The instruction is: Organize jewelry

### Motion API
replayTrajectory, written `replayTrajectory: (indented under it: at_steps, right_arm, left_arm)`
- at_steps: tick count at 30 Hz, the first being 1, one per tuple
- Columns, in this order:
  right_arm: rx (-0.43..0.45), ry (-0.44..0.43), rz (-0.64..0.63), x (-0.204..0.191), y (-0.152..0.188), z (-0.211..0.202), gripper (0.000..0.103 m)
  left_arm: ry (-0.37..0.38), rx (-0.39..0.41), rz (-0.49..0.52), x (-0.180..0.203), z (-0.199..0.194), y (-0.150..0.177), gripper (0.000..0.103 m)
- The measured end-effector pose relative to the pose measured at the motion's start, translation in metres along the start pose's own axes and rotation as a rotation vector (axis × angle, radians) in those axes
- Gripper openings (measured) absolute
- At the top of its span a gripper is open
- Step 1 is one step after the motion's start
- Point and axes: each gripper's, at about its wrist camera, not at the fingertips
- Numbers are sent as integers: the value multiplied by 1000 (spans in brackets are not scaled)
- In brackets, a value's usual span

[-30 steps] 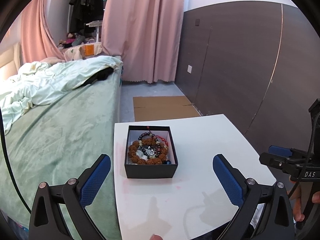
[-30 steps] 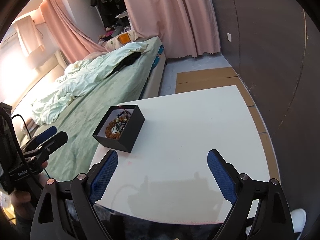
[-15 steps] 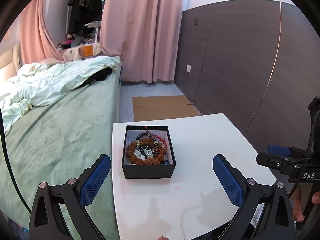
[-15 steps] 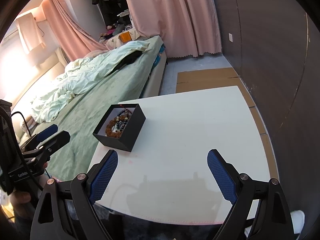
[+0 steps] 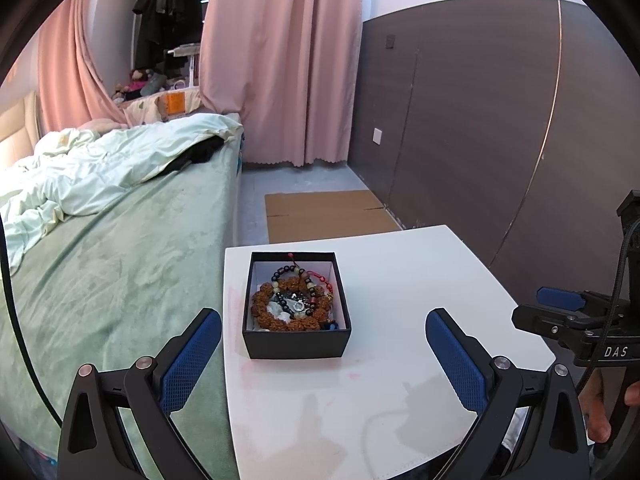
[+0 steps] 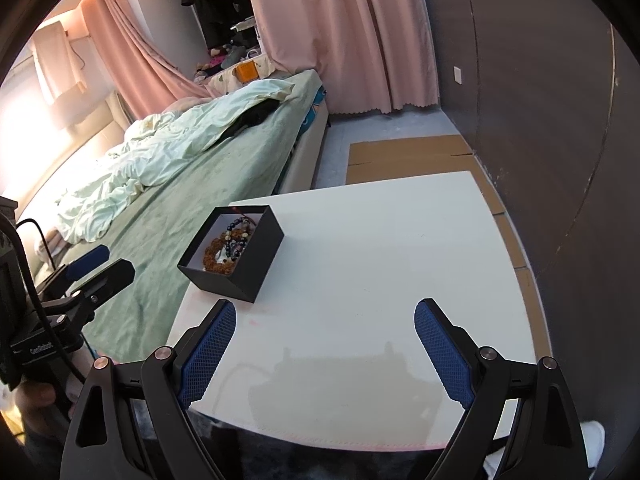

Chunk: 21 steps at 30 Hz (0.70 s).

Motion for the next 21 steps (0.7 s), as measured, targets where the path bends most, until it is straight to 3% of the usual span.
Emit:
replayTrajectory:
  at_steps: [21]
  right_arm:
    - [-9,18,-12,-5,3,2,91]
  left_arm:
    - [-14,-8,0,-4,1,0,102]
Point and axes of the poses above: each gripper's, at about its wrist camera, not at the fingertips, and z roughly the way its jaws point, x to its right, y to its underside, and after that the axes turned 6 degrees about -x, right-handed
